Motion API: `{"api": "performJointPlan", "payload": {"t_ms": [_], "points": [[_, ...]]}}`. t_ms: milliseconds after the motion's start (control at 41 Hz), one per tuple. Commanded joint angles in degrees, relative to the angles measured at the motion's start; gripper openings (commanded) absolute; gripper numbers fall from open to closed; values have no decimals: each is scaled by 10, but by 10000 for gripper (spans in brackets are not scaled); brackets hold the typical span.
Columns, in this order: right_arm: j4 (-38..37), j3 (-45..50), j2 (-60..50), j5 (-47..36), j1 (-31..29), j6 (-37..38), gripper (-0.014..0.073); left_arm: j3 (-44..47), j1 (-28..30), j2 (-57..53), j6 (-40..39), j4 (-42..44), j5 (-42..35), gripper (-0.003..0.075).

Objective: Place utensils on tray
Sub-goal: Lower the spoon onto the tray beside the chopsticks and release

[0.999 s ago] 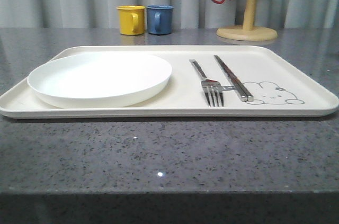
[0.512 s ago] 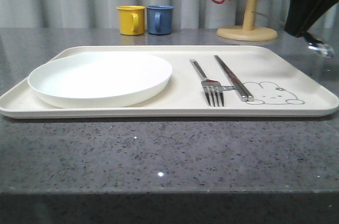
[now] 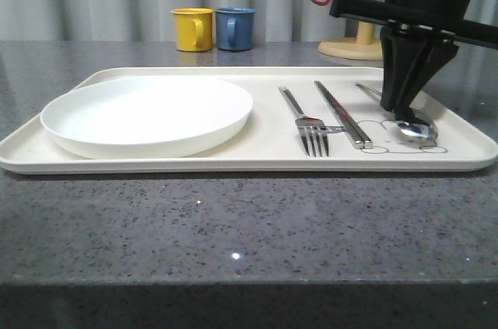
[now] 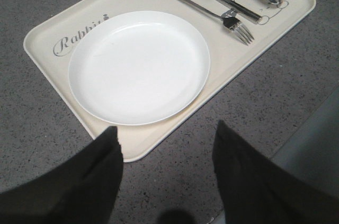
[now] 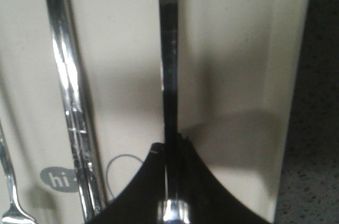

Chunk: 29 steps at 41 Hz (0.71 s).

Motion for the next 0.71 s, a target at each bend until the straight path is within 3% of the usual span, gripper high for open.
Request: {"api": "performJointPlan", "payload": {"t_ms": [0,146,219,414,682], "points": [[-3,-16,-26,10,-1,6,48,-15,-5,-2,-5,-3,-42,377],[-7,-16,-28,10,-1,0,234,-15,-5,-2,-5,-3,-42,377],[-7,-16,-35,7,-1,-20,275,-15,-5,-2,-5,-3,-42,377],[-35,-16,-107,-1,17,-81,276,-15,-5,-2,-5,-3,-42,377],[-152,25,-255,-3,141,-88,276,-15,-5,-2,-5,-3,-42,377]]}}
